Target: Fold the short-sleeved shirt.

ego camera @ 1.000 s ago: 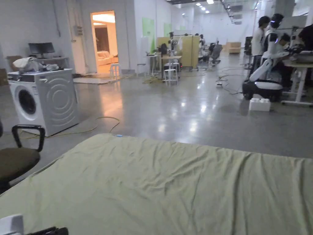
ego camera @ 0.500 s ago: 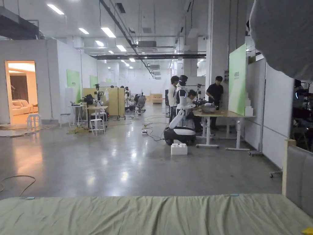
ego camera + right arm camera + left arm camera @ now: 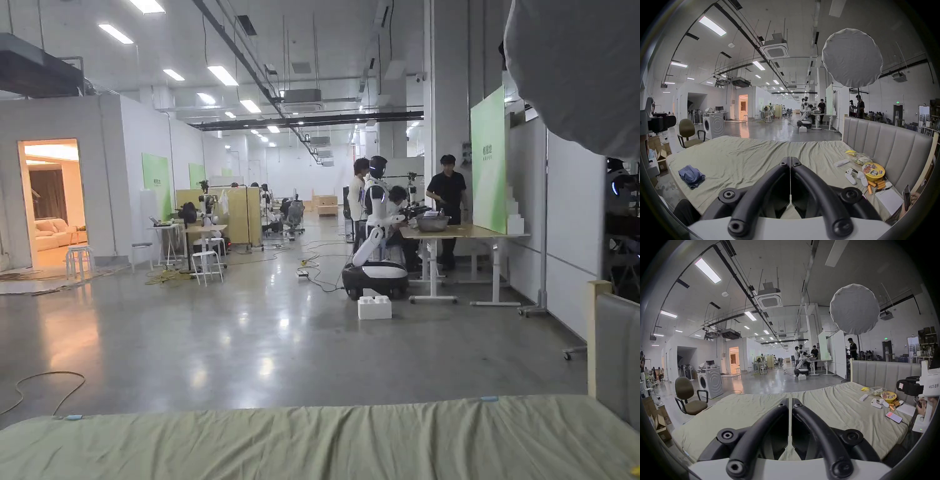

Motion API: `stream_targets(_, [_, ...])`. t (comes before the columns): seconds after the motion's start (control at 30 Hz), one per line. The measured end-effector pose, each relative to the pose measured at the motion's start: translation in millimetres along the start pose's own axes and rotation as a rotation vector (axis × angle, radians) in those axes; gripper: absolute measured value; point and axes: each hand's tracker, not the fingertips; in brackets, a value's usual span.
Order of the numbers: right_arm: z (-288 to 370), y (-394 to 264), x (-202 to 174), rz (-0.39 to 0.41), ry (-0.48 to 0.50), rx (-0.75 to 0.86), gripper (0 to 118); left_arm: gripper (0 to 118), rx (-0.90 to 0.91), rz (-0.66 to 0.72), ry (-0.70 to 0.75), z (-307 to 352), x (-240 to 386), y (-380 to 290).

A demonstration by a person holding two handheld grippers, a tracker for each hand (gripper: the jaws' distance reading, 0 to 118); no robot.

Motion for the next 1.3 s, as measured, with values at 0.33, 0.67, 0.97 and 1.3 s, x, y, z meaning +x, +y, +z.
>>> stream_targets(0.33, [-2, -1, 2, -0.043, 0.009, -0.011, 0, 3, 0.035, 0.011, -0.022, 2, -3, 10])
stream_targets(0.67, [-6, -1, -5, -0.066, 0.012, -0.007, 0, 3, 0.02, 0.021, -0.039, -2, -3, 11])
stream_targets(0.97, [-6, 3, -4, -0.086, 0.022, -0.004, 27, 43, 0.007, 0.007, -0.032, -5, -4, 11])
stream_targets(1.3, [-1, 12, -4, -0.11, 0.001, 0.028, 118, 117, 0.024, 0.019, -0.044, -2, 0, 8])
